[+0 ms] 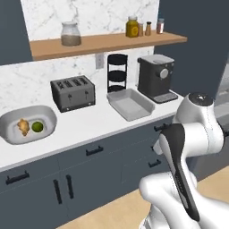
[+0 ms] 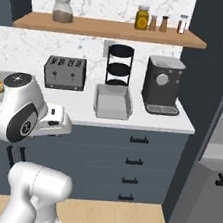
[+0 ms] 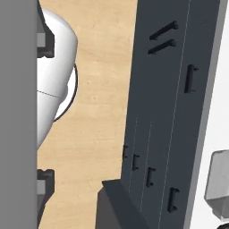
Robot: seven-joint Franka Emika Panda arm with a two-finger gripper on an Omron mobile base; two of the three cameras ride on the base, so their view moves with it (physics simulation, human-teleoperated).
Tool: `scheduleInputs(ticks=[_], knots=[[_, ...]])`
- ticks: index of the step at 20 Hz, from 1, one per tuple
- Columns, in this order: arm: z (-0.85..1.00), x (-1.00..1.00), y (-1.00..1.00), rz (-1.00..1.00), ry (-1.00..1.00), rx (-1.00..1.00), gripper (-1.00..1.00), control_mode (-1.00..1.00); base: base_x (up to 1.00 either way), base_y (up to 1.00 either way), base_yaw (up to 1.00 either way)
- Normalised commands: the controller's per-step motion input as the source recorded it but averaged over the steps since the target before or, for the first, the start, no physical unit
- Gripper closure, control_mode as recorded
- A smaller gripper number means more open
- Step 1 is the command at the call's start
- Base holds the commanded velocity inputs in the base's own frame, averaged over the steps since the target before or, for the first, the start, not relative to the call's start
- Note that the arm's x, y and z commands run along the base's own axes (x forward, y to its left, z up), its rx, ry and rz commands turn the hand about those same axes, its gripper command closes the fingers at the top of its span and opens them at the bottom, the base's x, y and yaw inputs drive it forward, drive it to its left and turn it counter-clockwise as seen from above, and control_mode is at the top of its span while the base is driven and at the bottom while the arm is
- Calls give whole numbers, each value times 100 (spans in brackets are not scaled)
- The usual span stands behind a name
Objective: Place one lime and one chicken drumstick in each tupperware on the nearby counter, to pack two identical lunches.
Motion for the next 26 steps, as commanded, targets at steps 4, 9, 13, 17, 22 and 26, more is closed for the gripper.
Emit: scheduleInputs(ticks=[4, 9, 13, 17, 22, 26], knots=[[0, 0, 0, 0, 0, 0, -100, 100, 0, -100, 0], [0, 0, 0, 0, 0, 0, -100, 100, 0, -100, 0], [0, 0, 0, 0, 0, 0, -100, 100, 0, -100, 3], [0, 0, 0, 0, 0, 0, -100, 100, 0, -100, 6], [0, 0, 0, 0, 0, 0, -100, 100, 0, -83, 8], [0, 0, 0, 0, 0, 0, -100, 100, 1, -60, 17]])
